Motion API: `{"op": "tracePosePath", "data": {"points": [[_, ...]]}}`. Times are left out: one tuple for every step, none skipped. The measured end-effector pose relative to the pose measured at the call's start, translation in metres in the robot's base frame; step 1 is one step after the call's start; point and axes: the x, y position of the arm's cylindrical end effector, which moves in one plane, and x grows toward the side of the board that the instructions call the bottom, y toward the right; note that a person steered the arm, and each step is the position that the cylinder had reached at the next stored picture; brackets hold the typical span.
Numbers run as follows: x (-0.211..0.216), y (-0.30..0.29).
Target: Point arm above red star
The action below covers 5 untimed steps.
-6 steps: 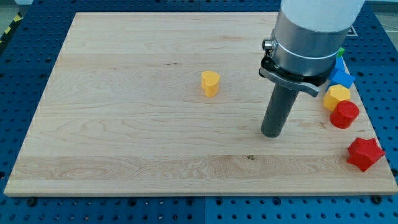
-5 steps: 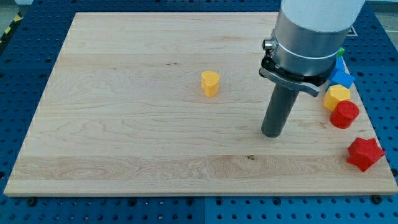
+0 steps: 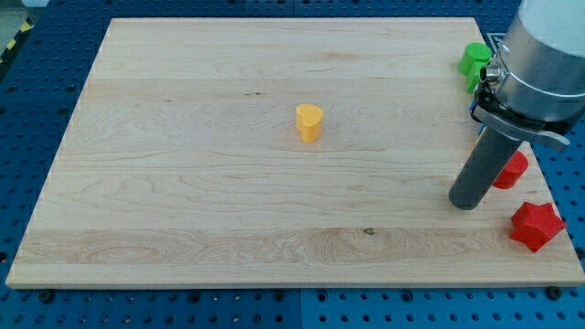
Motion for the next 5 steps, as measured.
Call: {"op": "tracePosePath", "data": {"points": [[0.005,0.000],[0.006,0.007],[0.006,0.026],[0.006,0.038],[0.004,0.047]]}}
